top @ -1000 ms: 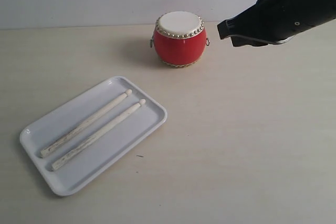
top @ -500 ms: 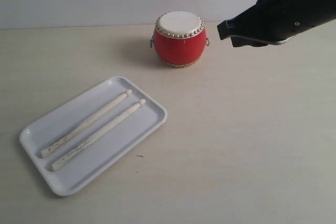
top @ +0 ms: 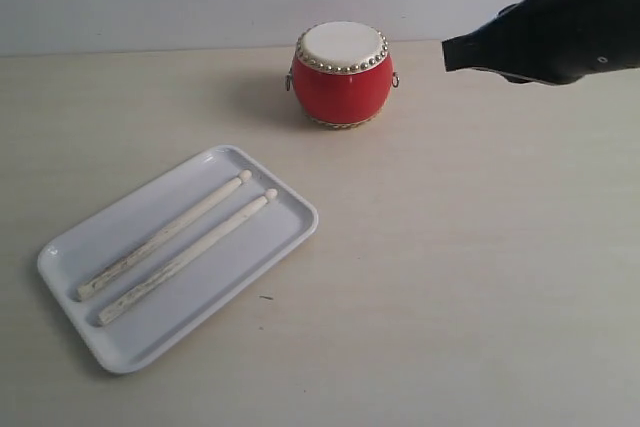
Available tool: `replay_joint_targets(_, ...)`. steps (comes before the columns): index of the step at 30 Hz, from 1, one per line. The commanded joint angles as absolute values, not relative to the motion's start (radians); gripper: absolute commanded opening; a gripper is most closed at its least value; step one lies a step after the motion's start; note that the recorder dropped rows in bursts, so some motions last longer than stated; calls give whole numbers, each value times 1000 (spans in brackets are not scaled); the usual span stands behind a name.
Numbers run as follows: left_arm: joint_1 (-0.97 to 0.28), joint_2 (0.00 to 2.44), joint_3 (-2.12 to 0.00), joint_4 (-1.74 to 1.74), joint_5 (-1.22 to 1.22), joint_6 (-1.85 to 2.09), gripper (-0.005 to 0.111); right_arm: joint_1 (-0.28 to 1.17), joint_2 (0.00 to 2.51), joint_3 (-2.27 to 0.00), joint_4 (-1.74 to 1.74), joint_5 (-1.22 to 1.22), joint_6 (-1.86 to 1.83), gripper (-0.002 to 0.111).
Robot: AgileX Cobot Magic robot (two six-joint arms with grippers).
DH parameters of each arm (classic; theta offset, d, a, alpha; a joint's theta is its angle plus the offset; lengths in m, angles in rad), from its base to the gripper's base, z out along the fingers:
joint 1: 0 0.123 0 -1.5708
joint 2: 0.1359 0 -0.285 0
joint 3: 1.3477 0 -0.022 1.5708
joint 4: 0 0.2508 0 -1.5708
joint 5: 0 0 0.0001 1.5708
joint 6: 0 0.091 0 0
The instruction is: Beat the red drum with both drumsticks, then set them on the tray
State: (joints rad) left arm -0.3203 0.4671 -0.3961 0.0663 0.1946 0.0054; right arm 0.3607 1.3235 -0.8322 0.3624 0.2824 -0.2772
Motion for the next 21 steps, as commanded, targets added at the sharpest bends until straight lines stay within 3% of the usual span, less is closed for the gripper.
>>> replay_joint_targets(1, -318, 463, -394, 67, 196, 0, 0, 354, 1147, -690, 356, 167, -286, 0)
replay_joint_targets(9, -318, 463, -394, 67, 196, 0, 0, 320, 707, -407, 356, 43, -296, 0)
replay_joint_targets(21, -318, 463, -394, 67, 196, 0, 0, 34, 222, -66, 356, 27, -294, 0)
